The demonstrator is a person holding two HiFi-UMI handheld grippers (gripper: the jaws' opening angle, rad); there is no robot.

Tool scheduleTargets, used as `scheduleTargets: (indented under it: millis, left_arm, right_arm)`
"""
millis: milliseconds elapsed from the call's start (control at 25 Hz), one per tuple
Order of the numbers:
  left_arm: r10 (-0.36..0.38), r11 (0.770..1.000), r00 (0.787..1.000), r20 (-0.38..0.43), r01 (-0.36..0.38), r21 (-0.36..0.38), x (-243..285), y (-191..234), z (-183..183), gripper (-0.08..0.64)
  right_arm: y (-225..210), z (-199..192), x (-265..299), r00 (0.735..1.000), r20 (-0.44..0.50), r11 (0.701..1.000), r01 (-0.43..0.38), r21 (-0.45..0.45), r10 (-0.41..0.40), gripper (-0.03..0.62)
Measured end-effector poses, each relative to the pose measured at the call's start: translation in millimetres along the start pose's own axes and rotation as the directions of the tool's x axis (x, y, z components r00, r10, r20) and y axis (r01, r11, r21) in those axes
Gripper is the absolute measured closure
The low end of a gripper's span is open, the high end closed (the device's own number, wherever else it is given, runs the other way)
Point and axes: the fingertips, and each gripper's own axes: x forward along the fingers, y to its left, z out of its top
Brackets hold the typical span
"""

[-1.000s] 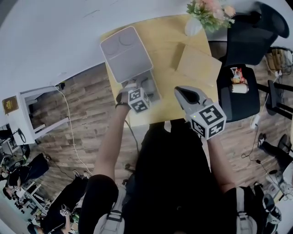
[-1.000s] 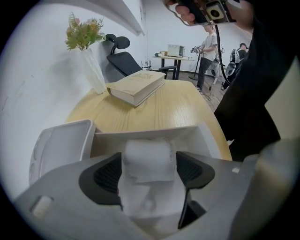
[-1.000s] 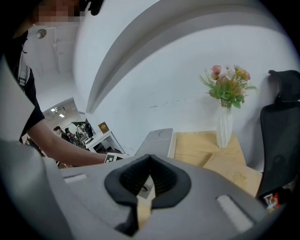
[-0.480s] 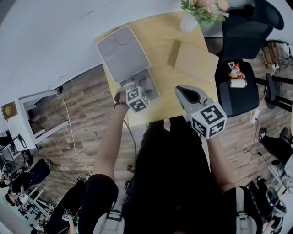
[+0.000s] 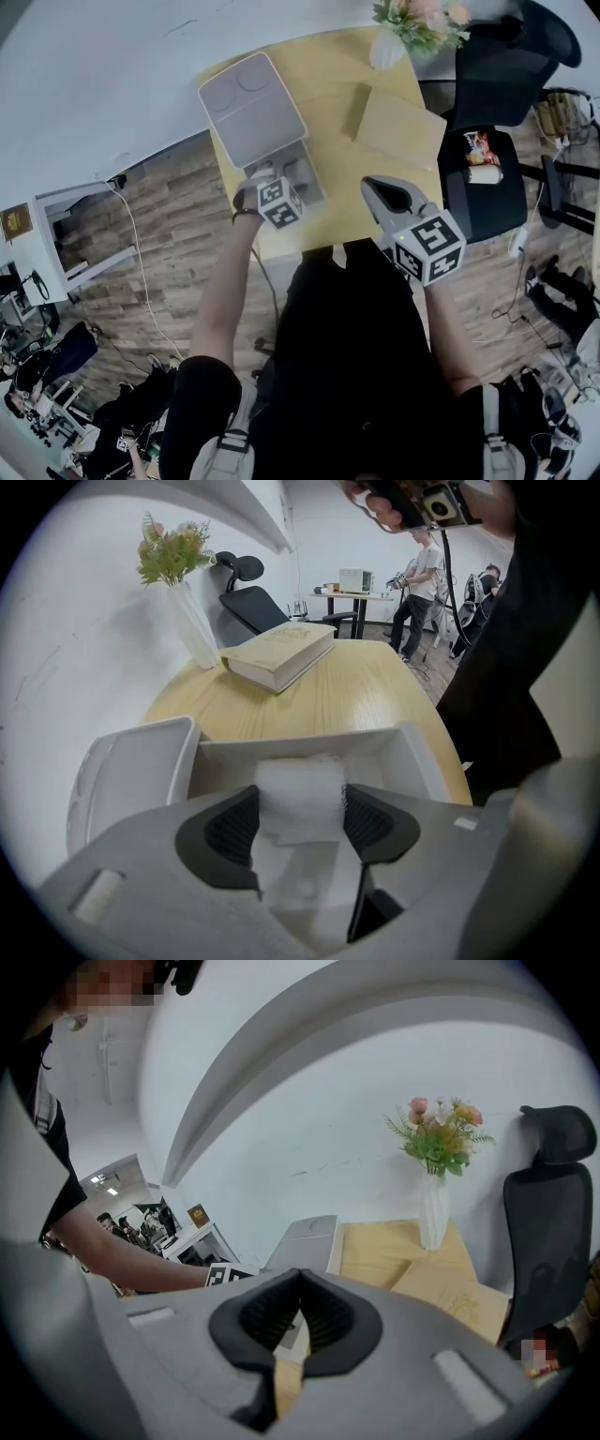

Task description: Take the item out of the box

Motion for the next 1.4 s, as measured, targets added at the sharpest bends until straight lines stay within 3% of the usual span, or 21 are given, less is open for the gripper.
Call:
scheduleTargets:
  millis: [320, 760, 1160, 1400]
  left_arm:
    - [0.035, 0.998, 0.999, -0.010, -0.035, -0.047, -18.4, 1.4, -6.5, 0.281]
    - [0.147, 0.981, 0.989, 0.031, -0.142, -0.134, -70.3, 10.8, -7.7, 0.281]
    - [0.309, 0.926, 0.947, 0.085, -0.279, -0.255, -139.8, 26.2, -12.4, 0.281]
    - [0.377, 0.889, 0.916, 0.134, -0.318, -0.328, -176.5, 34.9, -9.9, 0.282]
  right_arm:
    - [5.1, 11.0, 5.6, 1.000, -0.003, 0.999, -0.031, -0.038, 0.030, 0.589]
    - [19.4, 32.5, 14.2, 0.996, 0.025, 0.993, -0.087, -0.082, 0.090, 0.589]
    - [33.4, 54.4, 23.3, 0.991, 0.060, 0.988, -0.115, -0.105, 0.121, 0.589]
    - [45.6, 76.8, 27.3, 0.984, 0.106, 0.983, -0.128, -0.129, 0.142, 0.589]
